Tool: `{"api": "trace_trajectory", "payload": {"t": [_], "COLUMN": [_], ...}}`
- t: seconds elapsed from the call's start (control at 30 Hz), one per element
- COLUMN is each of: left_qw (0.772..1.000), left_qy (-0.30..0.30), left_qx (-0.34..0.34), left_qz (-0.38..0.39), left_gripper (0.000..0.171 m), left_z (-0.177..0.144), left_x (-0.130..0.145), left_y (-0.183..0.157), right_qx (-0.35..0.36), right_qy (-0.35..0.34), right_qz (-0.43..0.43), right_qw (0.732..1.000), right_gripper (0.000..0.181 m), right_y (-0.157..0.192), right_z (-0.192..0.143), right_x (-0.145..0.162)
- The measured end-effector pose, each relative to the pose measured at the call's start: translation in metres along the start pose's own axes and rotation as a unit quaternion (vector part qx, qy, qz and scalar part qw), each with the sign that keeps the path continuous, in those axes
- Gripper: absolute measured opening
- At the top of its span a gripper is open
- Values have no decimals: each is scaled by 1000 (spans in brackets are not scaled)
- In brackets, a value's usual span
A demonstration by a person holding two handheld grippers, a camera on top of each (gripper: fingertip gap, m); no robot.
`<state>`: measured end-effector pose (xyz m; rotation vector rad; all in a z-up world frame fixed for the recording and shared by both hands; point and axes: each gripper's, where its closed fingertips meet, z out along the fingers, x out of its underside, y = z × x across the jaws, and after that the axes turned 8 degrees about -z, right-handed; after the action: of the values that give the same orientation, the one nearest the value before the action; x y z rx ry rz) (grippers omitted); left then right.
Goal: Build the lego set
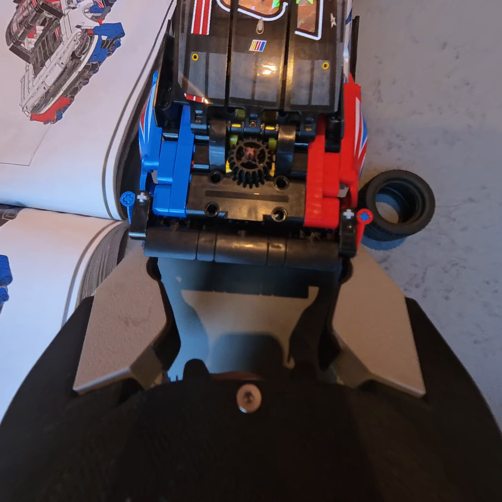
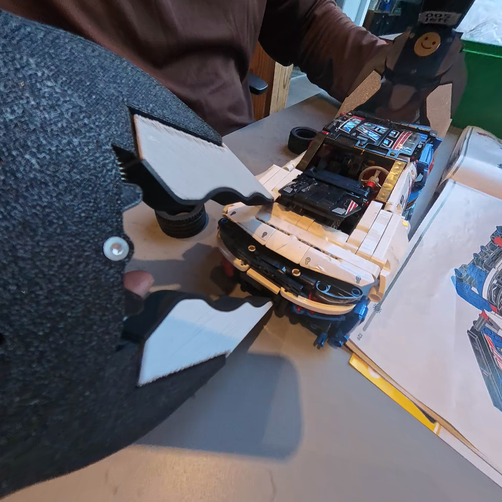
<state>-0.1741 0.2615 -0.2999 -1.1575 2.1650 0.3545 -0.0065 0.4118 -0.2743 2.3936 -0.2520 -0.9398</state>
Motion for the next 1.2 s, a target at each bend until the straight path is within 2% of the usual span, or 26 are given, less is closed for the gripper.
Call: {"api": "trace_trajectory", "payload": {"t": [0.53,1.2], "left_qw": [1000,1000], "left_qy": [-13,-1], "left_qx": [-8,-13], "left_qz": [12,20], "left_gripper": [132,132], "left_z": [-18,-27], "left_x": [-14,-16], "left_y": [-10,-51], "right_qx": [17,25], "right_qy": [-11,-23], "right_qz": [-12,-8], "right_qw": [1000,999], "right_gripper": [66,66], "right_y": [20,50], "right_z": [-17,-34], "right_x": [-8,19]}}
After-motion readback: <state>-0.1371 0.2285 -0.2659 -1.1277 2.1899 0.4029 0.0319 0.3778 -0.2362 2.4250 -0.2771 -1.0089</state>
